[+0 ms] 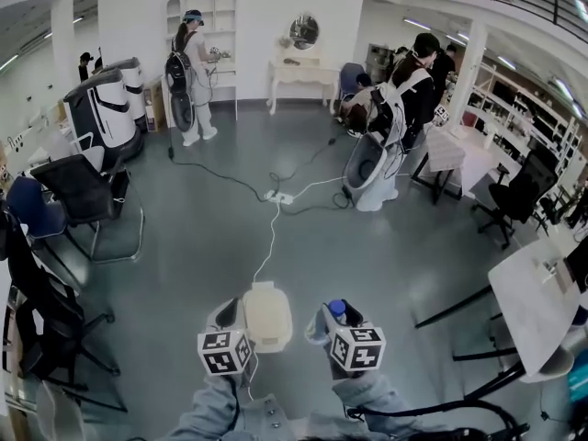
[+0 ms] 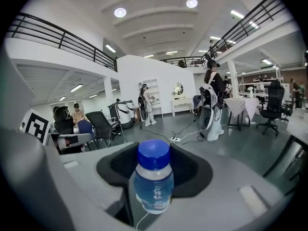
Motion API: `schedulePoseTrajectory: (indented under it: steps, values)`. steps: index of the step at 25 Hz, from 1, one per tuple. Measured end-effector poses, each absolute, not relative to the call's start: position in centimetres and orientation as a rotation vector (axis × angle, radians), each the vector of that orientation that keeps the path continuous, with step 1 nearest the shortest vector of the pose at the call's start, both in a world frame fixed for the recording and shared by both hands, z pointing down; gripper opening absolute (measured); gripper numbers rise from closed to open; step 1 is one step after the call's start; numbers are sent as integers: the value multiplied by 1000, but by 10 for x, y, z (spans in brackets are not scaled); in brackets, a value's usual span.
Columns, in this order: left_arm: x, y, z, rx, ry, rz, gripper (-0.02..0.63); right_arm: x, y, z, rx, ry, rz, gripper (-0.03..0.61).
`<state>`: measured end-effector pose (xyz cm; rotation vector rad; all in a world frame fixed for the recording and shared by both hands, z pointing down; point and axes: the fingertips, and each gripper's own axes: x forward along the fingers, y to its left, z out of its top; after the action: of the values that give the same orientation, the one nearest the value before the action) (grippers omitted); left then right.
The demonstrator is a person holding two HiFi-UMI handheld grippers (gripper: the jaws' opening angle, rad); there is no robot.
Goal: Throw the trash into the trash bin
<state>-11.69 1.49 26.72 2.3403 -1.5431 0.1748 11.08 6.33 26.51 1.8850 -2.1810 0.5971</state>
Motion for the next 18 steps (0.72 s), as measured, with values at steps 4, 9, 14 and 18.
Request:
schedulePoseTrajectory:
  steps: [4,9,14,18]
  values:
    - [-107,-5,282,2311,-1522,193,8,127,50,277,1882,-2139,626,202]
    - [-95,-18,301,2245,-1544,219,8,146,25,299,1825,-2131,683,202]
    - [-111,-39,303,2184,-1613,221,8,125,-18,298,1732,-2201,668,202]
    - [-115,-48,311,2145,-1655,216,8,122,-39,303,1692,-2232,651,202]
